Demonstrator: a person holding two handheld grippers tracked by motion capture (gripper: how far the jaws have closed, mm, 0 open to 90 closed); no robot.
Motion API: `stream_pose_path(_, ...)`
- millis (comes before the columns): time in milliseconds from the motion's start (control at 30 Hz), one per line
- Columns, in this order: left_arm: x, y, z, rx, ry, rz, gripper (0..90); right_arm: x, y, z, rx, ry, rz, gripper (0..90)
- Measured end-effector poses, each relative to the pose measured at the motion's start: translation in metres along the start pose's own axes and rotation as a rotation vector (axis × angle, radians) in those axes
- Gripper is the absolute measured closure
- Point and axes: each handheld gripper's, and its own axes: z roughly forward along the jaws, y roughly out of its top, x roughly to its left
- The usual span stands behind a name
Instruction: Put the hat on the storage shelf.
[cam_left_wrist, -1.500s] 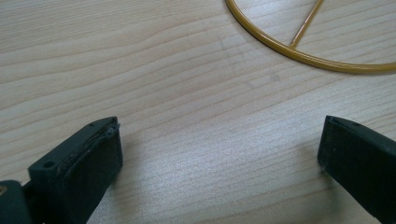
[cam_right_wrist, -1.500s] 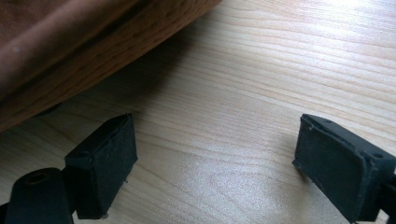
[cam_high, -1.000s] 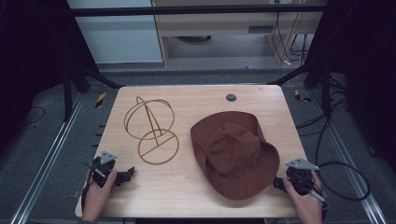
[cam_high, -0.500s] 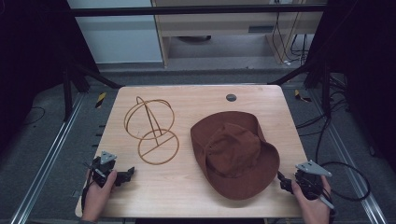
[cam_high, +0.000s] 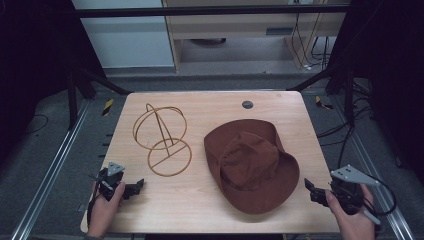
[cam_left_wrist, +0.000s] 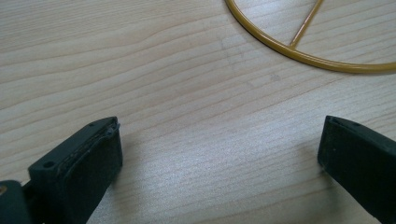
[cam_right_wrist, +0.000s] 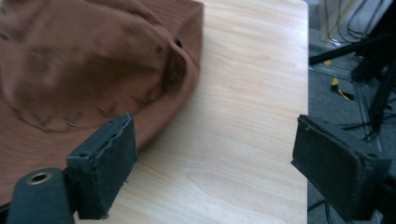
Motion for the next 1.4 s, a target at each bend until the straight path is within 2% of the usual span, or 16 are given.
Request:
stream_pose_path(100, 0.0, 0.0, 0.0, 0.0, 0.0, 0.0, 0.0, 0.006, 0.016, -0.004, 0.016, 0.012, -0.053, 11.9)
stream_pose_path(267, 0.0, 0.0, 0.0, 0.0, 0.0, 0.0, 0.0, 0.013, 0.037, -0.004, 0.041, 0.04, -0.088, 10.4)
stream_pose_path(300, 0.0, 0.0, 0.0, 0.0, 0.0, -0.001, 0.0, 0.016, 0.046, -0.001, 0.054, 0.071, -0.11, 9.4)
stream_pose_path(333, 0.0, 0.0, 0.0, 0.0, 0.0, -0.001, 0.0, 0.016, 0.046, -0.001, 0.054, 0.071, -0.11, 9.4)
stream_pose_path(433, 0.0, 0.0, 0.0, 0.0, 0.0, 0.0, 0.0, 0.027, 0.064, 0.009, 0.088, 0.103, -0.133, 10.2)
stream_pose_path(533, 0.0, 0.0, 0.0, 0.0, 0.0, 0.0, 0.0, 0.039, 0.079, 0.016, 0.094, 0.1, -0.171, 12.7)
stream_pose_path(600, 0.0, 0.0, 0.0, 0.0, 0.0, 0.0, 0.0, 0.042, 0.084, 0.017, 0.094, 0.102, -0.178, 13.1)
stream_pose_path(633, 0.0, 0.0, 0.0, 0.0, 0.0, 0.0, 0.0, 0.05, 0.094, 0.021, 0.089, 0.102, -0.199, 14.5)
stream_pose_path(667, 0.0, 0.0, 0.0, 0.0, 0.0, 0.0, 0.0, 0.05, 0.094, 0.021, 0.089, 0.102, -0.199, 14.5)
stream_pose_path(700, 0.0, 0.0, 0.0, 0.0, 0.0, -0.001, 0.0, 0.059, 0.106, 0.026, 0.091, 0.088, -0.232, 15.8)
stream_pose_path(733, 0.0, 0.0, 0.0, 0.0, 0.0, 0.0, 0.0, 0.061, 0.11, 0.028, 0.095, 0.082, -0.241, 15.8)
stream_pose_path(933, 0.0, 0.0, 0.0, 0.0, 0.0, 0.0, 0.0, 0.072, 0.131, 0.041, 0.135, 0.115, -0.259, 17.0)
stream_pose_path(1000, 0.0, 0.0, 0.0, 0.001, 0.001, -0.001, 0.0, 0.076, 0.142, 0.049, 0.17, 0.131, -0.262, 16.6)
stream_pose_path(1167, 0.0, 0.0, 0.0, 0.0, 0.001, 0.0, 0.0, 0.084, 0.152, 0.059, 0.207, 0.139, -0.254, 13.1)
stream_pose_path(1267, -0.001, 0.0, 0.0, 0.0, 0.001, -0.003, 0.0, 0.091, 0.16, 0.072, 0.239, 0.186, -0.248, 10.3)
stream_pose_path(1400, 0.0, 0.0, -0.001, 0.005, 0.0, 0.004, 0.0, 0.096, 0.165, 0.086, 0.272, 0.211, -0.243, 10.9)
